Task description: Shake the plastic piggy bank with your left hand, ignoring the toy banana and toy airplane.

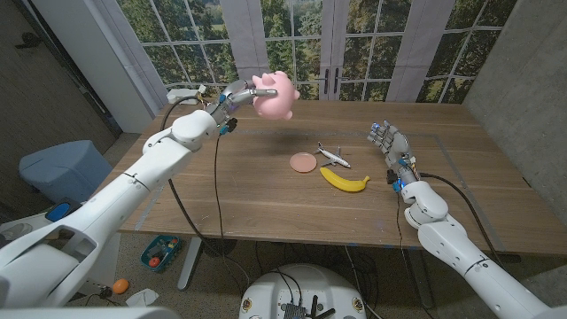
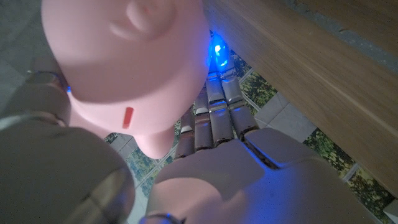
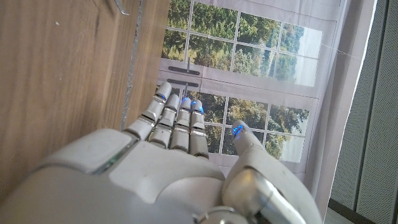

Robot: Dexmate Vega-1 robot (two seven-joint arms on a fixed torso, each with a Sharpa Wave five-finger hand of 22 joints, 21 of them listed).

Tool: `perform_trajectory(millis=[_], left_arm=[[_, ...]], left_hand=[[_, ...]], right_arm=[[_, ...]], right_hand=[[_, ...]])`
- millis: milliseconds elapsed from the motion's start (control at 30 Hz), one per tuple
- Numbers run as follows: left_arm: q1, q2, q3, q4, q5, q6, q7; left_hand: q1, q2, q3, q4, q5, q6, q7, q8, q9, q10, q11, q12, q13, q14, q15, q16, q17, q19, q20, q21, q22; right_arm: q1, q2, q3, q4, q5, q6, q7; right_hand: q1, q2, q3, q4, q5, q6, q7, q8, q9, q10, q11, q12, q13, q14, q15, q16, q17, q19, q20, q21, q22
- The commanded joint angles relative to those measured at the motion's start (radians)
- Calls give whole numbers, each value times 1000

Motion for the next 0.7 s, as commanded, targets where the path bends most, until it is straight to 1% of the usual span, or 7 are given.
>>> perform_trajectory(millis=[33, 167, 467, 567, 700], left_arm=[[-41, -16, -8, 107, -203, -88, -248], [-46, -23, -9, 126, -243, -91, -288], [-42, -3, -3, 107, -235, -67, -264], [-35, 16, 1, 75, -200, -41, -213], [-21, 56, 13, -6, -106, 27, -91]], left_hand=[[441, 442, 40, 2, 168, 378, -177, 136, 10, 432, -417, 4, 374, 319, -418, 3, 203, -68, -105, 6, 0], [441, 442, 40, 2, 168, 380, -178, 137, 9, 431, -417, 3, 378, 319, -418, 2, 204, -69, -105, 6, 0], [442, 442, 41, 2, 167, 380, -178, 137, 10, 433, -417, -2, 376, 321, -418, 0, 207, -69, -104, 8, 0], [442, 442, 41, 2, 167, 379, -177, 137, 10, 433, -416, -2, 377, 321, -418, 0, 208, -71, -103, 8, 0], [442, 442, 42, 2, 167, 377, -178, 136, 10, 432, -416, -3, 380, 321, -418, -1, 209, -70, -104, 9, 0]], right_arm=[[-12, -2, 4, -7, 3, 7, 2], [-15, -3, 5, -9, 2, 8, 2], [-21, -4, 7, -15, 2, 8, -1], [-23, -4, 7, -16, 2, 9, -2], [-25, -4, 8, -17, 2, 10, -1]], right_hand=[[-4, 4, 1, -6, 6, 9, 1, -3, 4, 6, 4, -4, 3, 4, 4, -4, 0, 9, 1, -3, 5], [-4, 4, 1, -6, 6, 9, 0, -3, 4, 6, 4, -3, 3, 4, 3, -4, 0, 10, 1, -3, 5], [-4, 4, 1, -6, 6, 9, 0, -3, 4, 6, 4, -4, 3, 4, 3, -4, -1, 9, 1, -5, 5], [-4, 4, 1, -6, 6, 9, 0, -3, 4, 7, 4, -4, 3, 3, 3, -5, -1, 9, 1, -6, 5], [-4, 4, 1, -6, 6, 10, 0, -3, 4, 8, 5, -3, 3, 5, 5, -4, -1, 10, 1, -6, 5]])
